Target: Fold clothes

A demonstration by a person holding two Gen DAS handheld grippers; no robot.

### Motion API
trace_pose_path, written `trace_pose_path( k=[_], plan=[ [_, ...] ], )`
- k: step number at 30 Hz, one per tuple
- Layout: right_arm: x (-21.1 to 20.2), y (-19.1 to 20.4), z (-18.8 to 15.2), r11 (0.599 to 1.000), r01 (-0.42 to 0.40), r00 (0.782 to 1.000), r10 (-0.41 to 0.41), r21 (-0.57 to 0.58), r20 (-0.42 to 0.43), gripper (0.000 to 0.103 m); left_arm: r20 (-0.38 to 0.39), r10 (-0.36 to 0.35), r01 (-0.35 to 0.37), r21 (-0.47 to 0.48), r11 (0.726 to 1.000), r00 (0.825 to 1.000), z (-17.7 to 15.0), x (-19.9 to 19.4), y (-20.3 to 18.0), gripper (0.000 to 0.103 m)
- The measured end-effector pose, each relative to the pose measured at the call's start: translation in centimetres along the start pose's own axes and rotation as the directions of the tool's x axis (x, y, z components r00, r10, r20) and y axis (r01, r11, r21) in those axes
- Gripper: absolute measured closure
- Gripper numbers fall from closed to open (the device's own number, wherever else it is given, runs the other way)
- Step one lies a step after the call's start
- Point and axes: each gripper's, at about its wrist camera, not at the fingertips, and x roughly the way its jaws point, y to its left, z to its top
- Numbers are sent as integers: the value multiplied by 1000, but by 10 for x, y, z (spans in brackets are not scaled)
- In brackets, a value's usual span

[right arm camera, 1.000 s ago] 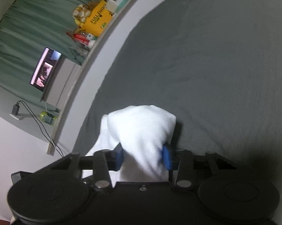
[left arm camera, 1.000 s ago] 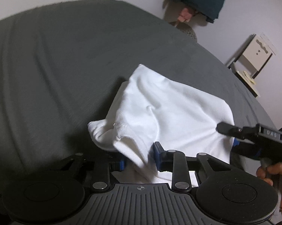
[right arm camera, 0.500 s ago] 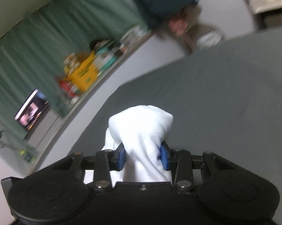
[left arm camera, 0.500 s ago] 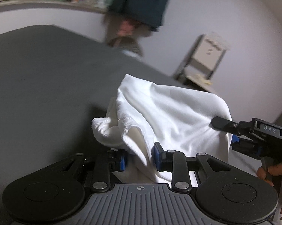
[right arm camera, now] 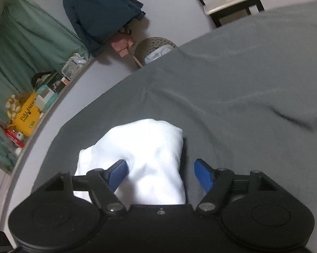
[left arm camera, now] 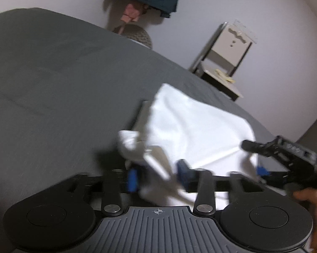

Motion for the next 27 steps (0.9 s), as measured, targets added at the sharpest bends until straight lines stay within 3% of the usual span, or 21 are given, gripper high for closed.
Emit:
trace_pose_path(
  k=[2,4,7,8,11,15,17,21,25,27],
  plan=[
    [-12,9,1,999,36,999,-35,-29,42,33,-3,24,-24,-4,1000,1000,-1,-6,9,37],
    [-27,21,1,997,45,995,-39,-63,90,33,5,48,-48,-14,999,999,4,-15,17,37],
    [-45,38,-1,991,7,994,8,-131,112,33,113,91,-91,-5,996,989,7,-35,16,37],
    [-47,44,-3,989,-2,994,17,-147,107,32,165,86,-89,13,996,983,8,-44,14,37],
    [-48,58,-14,980,-4,998,17,-197,63,32,243,-48,28,87,996,969,16,-59,7,37],
    [-38,67,-29,963,-23,1000,17,-269,-25,32,164,-268,255,96,962,950,29,-45,0,37],
    [-36,69,-33,960,-29,999,20,-280,-35,31,93,-313,309,49,950,945,33,-20,-3,37],
    [-32,67,-41,941,-11,999,-6,-337,-49,28,2,-188,188,45,981,982,23,11,4,37],
    [-28,70,-53,908,82,989,-127,-411,-82,27,10,-184,183,77,980,983,11,7,21,37],
    [-29,75,-53,911,96,982,-152,-400,-109,27,7,-162,160,107,981,987,13,-5,21,37]
  ],
)
